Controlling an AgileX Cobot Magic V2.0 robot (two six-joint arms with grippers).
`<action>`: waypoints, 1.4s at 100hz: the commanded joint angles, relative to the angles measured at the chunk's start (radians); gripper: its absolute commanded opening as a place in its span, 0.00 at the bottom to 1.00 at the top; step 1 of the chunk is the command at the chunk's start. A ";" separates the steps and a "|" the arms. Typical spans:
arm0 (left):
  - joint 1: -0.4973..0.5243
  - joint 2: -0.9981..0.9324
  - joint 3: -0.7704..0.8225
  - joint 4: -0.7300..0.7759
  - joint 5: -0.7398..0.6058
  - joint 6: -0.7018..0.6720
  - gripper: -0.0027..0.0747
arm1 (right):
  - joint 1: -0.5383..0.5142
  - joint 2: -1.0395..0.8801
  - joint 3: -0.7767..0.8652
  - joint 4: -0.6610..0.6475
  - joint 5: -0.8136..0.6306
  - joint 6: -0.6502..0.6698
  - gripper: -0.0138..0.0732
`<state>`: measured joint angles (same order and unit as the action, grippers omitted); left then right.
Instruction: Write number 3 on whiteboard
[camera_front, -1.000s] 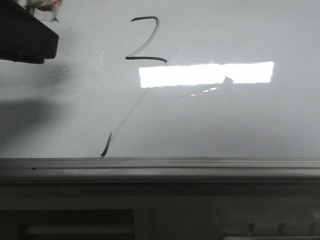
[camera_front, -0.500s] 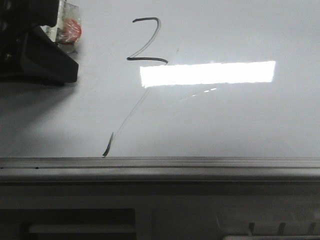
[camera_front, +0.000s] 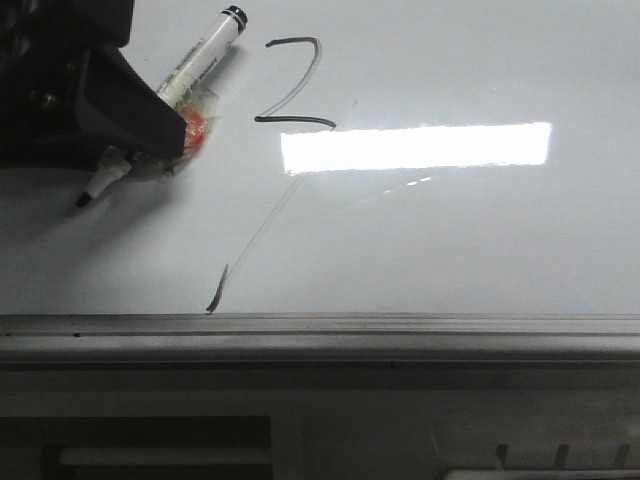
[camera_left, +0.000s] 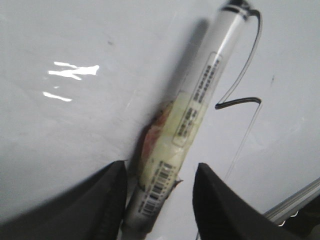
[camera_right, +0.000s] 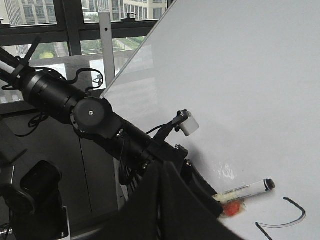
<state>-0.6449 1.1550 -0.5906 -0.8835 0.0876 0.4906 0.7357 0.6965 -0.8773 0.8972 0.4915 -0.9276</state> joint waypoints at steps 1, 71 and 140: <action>0.016 0.028 -0.008 0.005 -0.136 -0.003 0.50 | -0.007 -0.004 -0.026 0.036 -0.040 0.002 0.09; 0.016 -0.376 -0.050 0.118 -0.048 0.003 0.71 | -0.007 -0.038 0.075 -0.079 -0.128 0.002 0.09; 0.016 -1.020 0.215 0.389 0.251 -0.001 0.01 | -0.007 -0.490 0.753 0.097 -0.811 0.002 0.09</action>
<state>-0.6269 0.1239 -0.3667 -0.4834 0.3989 0.4924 0.7341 0.2044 -0.0998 1.0093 -0.2796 -0.9270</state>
